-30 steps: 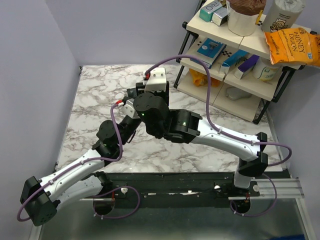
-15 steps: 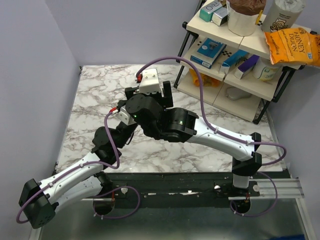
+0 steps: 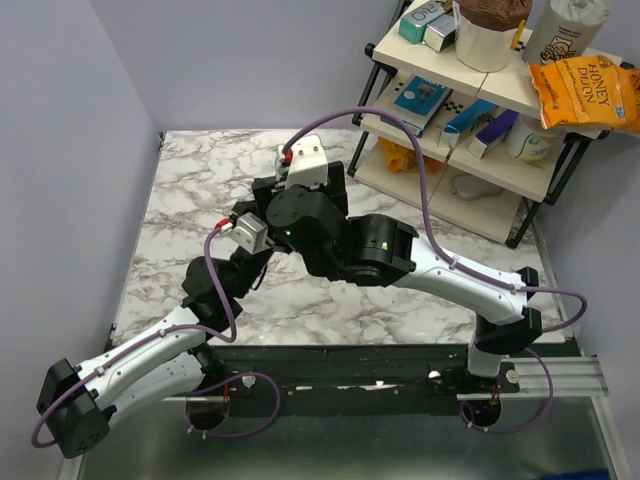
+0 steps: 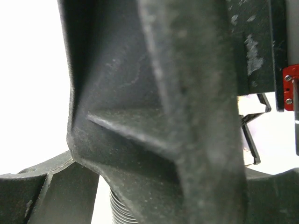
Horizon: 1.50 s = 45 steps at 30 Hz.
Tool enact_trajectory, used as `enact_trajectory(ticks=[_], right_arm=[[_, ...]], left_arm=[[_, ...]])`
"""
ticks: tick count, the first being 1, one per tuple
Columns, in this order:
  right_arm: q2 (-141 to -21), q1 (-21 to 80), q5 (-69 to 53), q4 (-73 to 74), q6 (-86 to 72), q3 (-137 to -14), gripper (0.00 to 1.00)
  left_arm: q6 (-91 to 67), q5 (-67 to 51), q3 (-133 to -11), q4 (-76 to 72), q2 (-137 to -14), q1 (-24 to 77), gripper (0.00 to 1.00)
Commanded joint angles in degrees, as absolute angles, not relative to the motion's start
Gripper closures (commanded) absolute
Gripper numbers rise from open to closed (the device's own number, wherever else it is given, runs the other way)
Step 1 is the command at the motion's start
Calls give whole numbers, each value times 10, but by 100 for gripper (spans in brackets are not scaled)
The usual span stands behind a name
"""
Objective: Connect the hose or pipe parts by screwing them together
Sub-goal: Install the adaptor on the pipeline.
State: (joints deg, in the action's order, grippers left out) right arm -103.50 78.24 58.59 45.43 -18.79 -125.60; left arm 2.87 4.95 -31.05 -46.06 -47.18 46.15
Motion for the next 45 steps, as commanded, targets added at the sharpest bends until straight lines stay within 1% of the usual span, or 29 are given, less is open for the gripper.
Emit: enact_trajectory(ticks=[1, 6, 10, 15, 19, 21, 25, 28, 29, 33, 39, 45], right_arm=[[-1048, 814, 490, 562, -208, -1235, 0], [-1032, 821, 469, 601, -220, -1226, 0], [-996, 822, 466, 631, -234, -1208, 0], [-961, 829, 446, 639, -231, -1194, 0], [-960, 838, 451, 720, -250, -1241, 0], [-950, 840, 447, 726, -245, -1252, 0], [-923, 840, 412, 671, -216, -1256, 0], [-939, 840, 416, 680, -208, -1287, 0], [-946, 840, 416, 686, -207, -1315, 0], [-959, 840, 416, 695, -204, -1344, 0], [-926, 847, 396, 679, -222, -1282, 0], [-890, 851, 399, 658, -184, -1251, 0]], left_arm=[[45, 53, -338, -530, -466, 462, 100], [50, 56, -339, -532, -466, 462, 100], [54, 58, -340, -529, -463, 462, 100], [53, 62, -343, -525, -462, 462, 100], [54, 67, -345, -521, -462, 462, 100], [49, 68, -343, -522, -463, 461, 100], [40, 68, -341, -526, -464, 461, 100], [40, 70, -342, -524, -464, 460, 100], [40, 71, -342, -523, -463, 460, 100], [37, 76, -340, -521, -461, 459, 100], [36, 90, -340, -518, -459, 455, 100], [37, 86, -339, -521, -453, 455, 100]])
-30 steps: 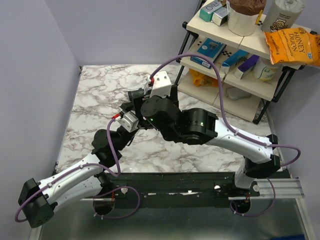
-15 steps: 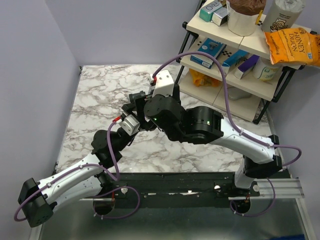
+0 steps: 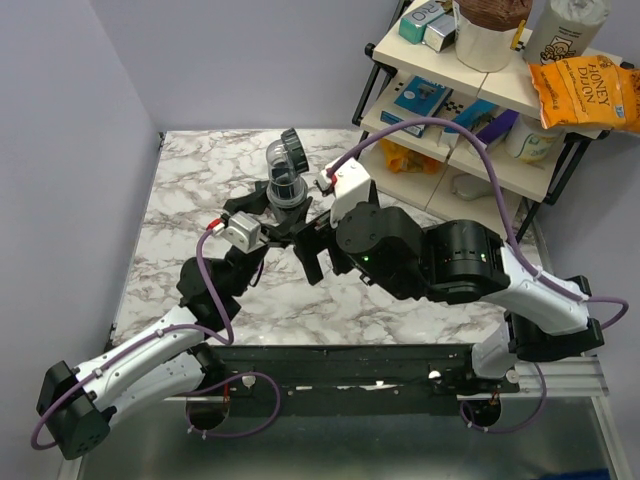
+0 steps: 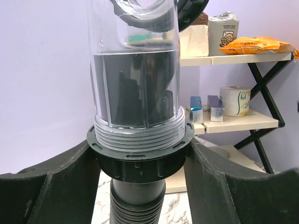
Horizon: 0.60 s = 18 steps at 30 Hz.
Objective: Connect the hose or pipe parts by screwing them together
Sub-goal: Install the adaptor on the pipeline.
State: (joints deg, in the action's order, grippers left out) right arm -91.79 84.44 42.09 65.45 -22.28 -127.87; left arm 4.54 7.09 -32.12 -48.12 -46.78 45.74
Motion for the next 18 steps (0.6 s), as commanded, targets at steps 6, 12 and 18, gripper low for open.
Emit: enact_trajectory(ticks=[6, 12, 18], right_arm=[[-761, 761, 288, 556, -56, -1138, 0], [-615, 656, -22, 354, 141, -953, 0], [-680, 547, -242, 332, 212, -978, 0]], left_arm=[[34, 82, -343, -514, -444, 454, 100], [7, 66, -343, -504, -438, 454, 100], [-34, 20, -346, -486, -434, 453, 100]])
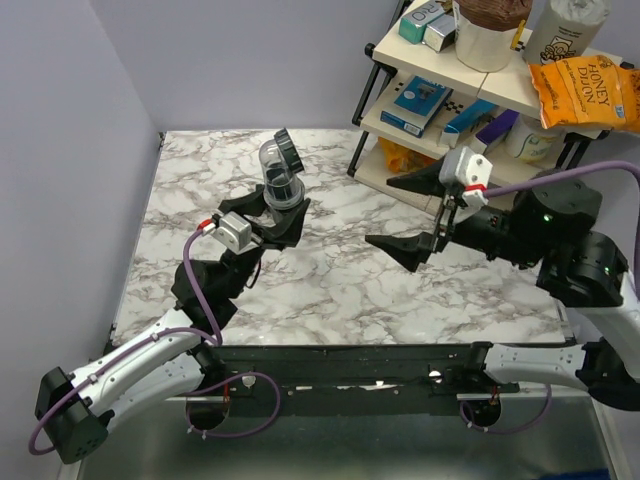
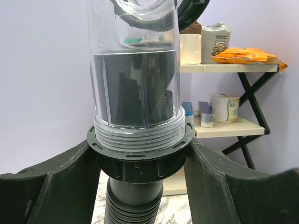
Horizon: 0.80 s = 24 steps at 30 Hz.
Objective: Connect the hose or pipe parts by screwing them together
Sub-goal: Install the adaptor on the pipeline.
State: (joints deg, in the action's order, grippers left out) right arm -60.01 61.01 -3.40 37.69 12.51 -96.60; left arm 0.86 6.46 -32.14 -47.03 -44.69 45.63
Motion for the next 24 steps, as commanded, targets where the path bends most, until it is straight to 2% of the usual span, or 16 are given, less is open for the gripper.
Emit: enact_trajectory(ticks=[1, 6, 13, 17, 24], right_arm=[[-692, 531, -294, 331, 213, -999, 0], [-740, 430, -458, 320, 202, -1037, 0], [-808, 383, -605, 293, 179, -1085, 0], [-836, 378, -662, 228, 126, -1084, 0], [-901, 378, -682, 207, 86, -1124, 0]], left_arm=[[-39, 14, -345, -485, -433, 453, 100], [-57, -21, -344, -484, -428, 453, 100], [-62, -32, -345, -480, -424, 452, 100], [-66, -39, -344, -474, -421, 451, 100], [-69, -47, -345, -474, -415, 451, 100]])
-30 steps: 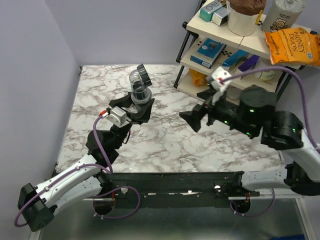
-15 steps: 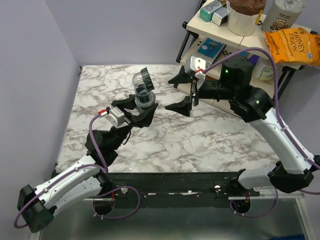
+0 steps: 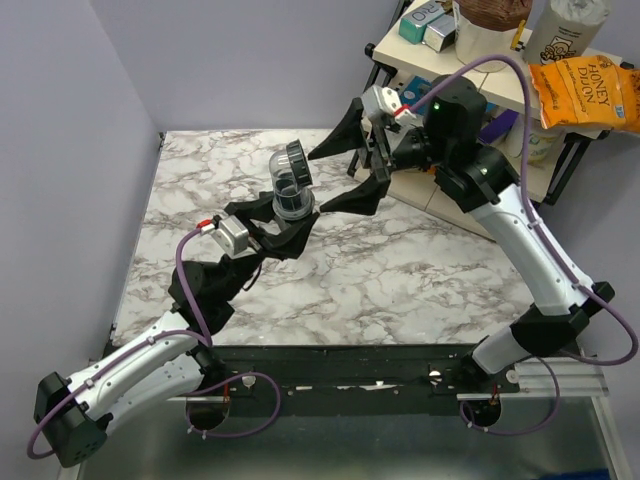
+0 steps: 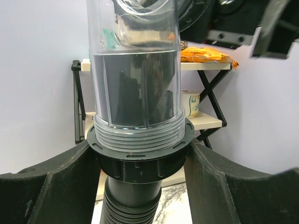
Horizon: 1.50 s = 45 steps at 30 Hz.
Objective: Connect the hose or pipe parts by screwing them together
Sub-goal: Install the adaptor on the pipeline.
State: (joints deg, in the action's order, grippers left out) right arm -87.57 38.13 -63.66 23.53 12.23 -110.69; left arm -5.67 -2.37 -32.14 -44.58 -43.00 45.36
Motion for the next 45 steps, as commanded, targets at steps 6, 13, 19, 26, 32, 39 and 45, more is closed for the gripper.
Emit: enact_trajectory(ticks=[6, 13, 19, 26, 32, 39, 45], right_arm=[[-918, 378, -694, 181, 60, -1128, 0], [-945, 378, -759, 7, -74, -1101, 0], [-951, 385, -779, -105, -155, -1059, 0], [-977, 388, -805, -276, -296, -1034, 0], [-1007, 403, -812, -331, -346, -1054, 0], [-1033, 408, -827, -438, -442, -1053, 7], [-1084, 408, -850, -597, -617, -1099, 76]], left_arm=[[-69, -65, -346, -470, -409, 451, 100], [-83, -99, -349, -468, -411, 451, 100], [-81, -98, -352, -475, -417, 450, 100], [-84, -100, -355, -475, -422, 449, 100], [-87, -99, -357, -475, -428, 446, 100], [-82, -95, -361, -475, -429, 443, 100], [-77, -89, -365, -478, -431, 442, 100]])
